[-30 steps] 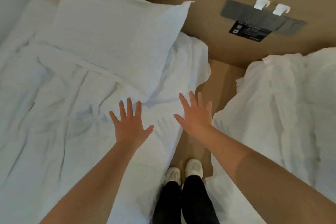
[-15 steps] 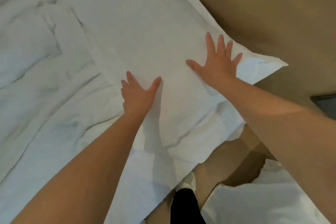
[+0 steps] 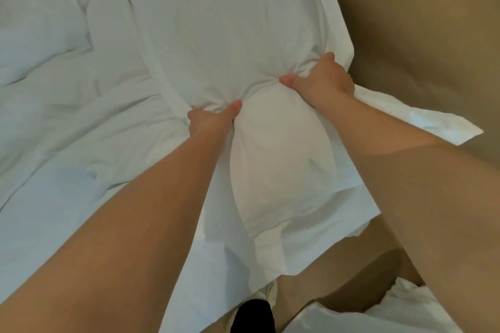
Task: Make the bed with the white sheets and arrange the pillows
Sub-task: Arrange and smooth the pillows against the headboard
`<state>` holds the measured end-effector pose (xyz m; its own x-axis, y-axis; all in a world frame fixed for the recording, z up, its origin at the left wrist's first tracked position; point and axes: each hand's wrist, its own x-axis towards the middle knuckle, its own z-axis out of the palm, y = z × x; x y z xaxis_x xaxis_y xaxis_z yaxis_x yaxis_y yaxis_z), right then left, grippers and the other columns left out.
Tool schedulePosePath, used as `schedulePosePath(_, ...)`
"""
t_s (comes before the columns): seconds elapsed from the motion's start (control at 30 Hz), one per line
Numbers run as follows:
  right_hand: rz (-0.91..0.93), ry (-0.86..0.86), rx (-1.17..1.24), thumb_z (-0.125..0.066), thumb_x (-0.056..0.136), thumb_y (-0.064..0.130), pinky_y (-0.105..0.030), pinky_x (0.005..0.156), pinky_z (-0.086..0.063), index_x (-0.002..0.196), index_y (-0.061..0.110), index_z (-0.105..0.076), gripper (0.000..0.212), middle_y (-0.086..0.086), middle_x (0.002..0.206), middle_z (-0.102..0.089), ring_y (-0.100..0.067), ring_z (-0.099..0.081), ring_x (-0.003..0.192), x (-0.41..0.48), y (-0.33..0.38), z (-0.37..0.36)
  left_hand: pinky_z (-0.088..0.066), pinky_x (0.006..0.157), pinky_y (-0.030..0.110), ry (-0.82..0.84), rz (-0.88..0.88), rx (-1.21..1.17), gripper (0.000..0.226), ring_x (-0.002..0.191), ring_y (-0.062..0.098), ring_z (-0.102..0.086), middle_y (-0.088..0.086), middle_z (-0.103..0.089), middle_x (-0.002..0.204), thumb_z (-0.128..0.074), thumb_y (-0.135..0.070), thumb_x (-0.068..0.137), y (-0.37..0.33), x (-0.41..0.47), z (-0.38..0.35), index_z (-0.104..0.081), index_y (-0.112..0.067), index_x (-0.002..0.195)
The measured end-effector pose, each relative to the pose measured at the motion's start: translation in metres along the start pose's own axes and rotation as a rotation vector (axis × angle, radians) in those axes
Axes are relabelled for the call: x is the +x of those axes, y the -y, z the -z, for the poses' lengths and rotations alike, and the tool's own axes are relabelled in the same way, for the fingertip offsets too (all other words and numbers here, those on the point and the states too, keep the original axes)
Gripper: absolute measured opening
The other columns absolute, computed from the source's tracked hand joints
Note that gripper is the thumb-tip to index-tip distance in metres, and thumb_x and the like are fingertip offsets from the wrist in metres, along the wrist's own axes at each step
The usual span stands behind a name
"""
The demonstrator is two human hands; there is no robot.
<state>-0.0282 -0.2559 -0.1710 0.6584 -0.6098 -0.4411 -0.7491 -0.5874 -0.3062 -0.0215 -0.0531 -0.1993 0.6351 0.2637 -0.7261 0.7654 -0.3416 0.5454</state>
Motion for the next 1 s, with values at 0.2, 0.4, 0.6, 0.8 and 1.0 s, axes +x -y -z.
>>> schedulePosePath(0.2,0.099,-0.079,0.105,-0.066,0.079,0.064,-0.033,0.083,-0.042,0.125,0.02,-0.056,0.065,-0.003,0.125,-0.062,-0.029,-0.057,0.114,-0.064,-0.003,0.029,-0.054,0.092,0.041,0.073,-0.096,-0.102,0.071,0.094,0.023,-0.068,0.001,-0.071,0.1,-0.085,-0.052,0.043,0.013,-0.04,0.046,-0.065,-0.019,0.103)
schedulePosePath(0.4,-0.004,-0.144,0.379,-0.068,0.082,0.053,-0.033,0.075,-0.046,0.088,0.025,-0.056,0.03,0.009,0.081,-0.058,-0.023,-0.059,0.088,-0.205,-0.011,0.046,-0.051,0.093,0.037,-0.051,-0.278,0.014,0.046,0.101,0.023,-0.063,-0.002,-0.065,0.105,-0.078,-0.041,0.072,0.029,-0.125,0.141,-0.06,-0.019,0.108)
schedulePosePath(0.6,-0.164,-0.194,0.603,-0.069,0.083,0.053,-0.029,0.078,-0.044,0.096,0.024,-0.059,0.033,0.015,0.082,-0.057,-0.017,-0.058,0.09,-0.375,-0.014,0.044,-0.052,0.091,0.038,0.056,-0.395,0.096,0.056,0.099,0.022,-0.064,-0.001,-0.068,0.105,-0.076,-0.048,0.071,0.072,-0.209,0.247,-0.063,-0.014,0.114)
schedulePosePath(0.8,-0.326,-0.33,0.7,-0.066,0.084,0.055,-0.036,0.094,-0.047,0.124,0.015,-0.058,0.057,0.002,0.11,-0.062,-0.022,-0.057,0.106,-0.553,-0.028,0.024,-0.046,0.078,0.031,0.165,-0.559,0.184,0.033,0.092,0.022,-0.062,-0.005,-0.064,0.089,-0.077,-0.039,0.077,0.132,-0.292,0.343,-0.062,-0.017,0.096)
schedulePosePath(1.0,-0.544,-0.472,0.762,-0.068,0.084,0.052,-0.04,0.096,-0.048,0.122,0.015,-0.06,0.054,-0.002,0.111,-0.065,-0.024,-0.058,0.107,-0.684,-0.088,0.009,-0.042,0.074,0.026,0.327,-0.651,0.276,0.022,0.087,0.018,-0.061,-0.007,-0.064,0.083,-0.078,-0.032,0.079,0.198,-0.373,0.356,-0.063,-0.022,0.092)
